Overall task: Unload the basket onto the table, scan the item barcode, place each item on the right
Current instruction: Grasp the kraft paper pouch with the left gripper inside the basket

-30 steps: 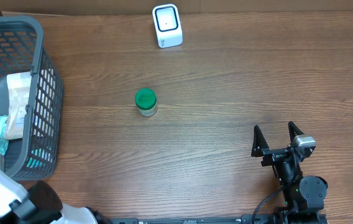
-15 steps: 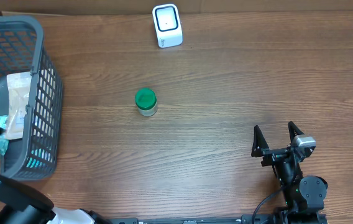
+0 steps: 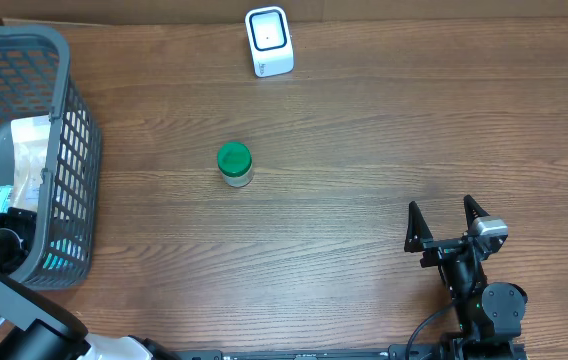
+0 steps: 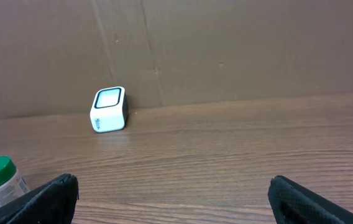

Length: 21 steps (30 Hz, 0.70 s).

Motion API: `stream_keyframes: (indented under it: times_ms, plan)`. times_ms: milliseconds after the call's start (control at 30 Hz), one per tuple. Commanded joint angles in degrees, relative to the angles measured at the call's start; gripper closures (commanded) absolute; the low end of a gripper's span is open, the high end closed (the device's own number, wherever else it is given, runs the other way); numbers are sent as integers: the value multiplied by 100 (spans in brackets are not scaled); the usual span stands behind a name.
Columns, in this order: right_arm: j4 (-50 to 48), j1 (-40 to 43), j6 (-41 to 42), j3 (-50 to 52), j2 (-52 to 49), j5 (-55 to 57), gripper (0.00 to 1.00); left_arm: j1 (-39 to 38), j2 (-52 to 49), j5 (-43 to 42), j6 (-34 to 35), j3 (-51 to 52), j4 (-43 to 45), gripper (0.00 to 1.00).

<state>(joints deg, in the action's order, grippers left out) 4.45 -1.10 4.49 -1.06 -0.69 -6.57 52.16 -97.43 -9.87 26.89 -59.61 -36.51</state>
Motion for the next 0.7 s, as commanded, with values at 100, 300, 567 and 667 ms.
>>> stream_keyframes:
  times_ms: [100,300,567,667]
  plan:
    - [-31,37,-2,61,39,68,0,-26,22,-654,35,472,728,20]
    - [-31,37,-2,61,39,68,0,-175,22,-1213,33,857,1587,14]
    - [-31,37,-2,61,39,68,0,-238,22,-1268,33,1193,2267,10]
    - [-31,37,-2,61,39,68,0,-238,20,-1268,37,1193,2376,10]
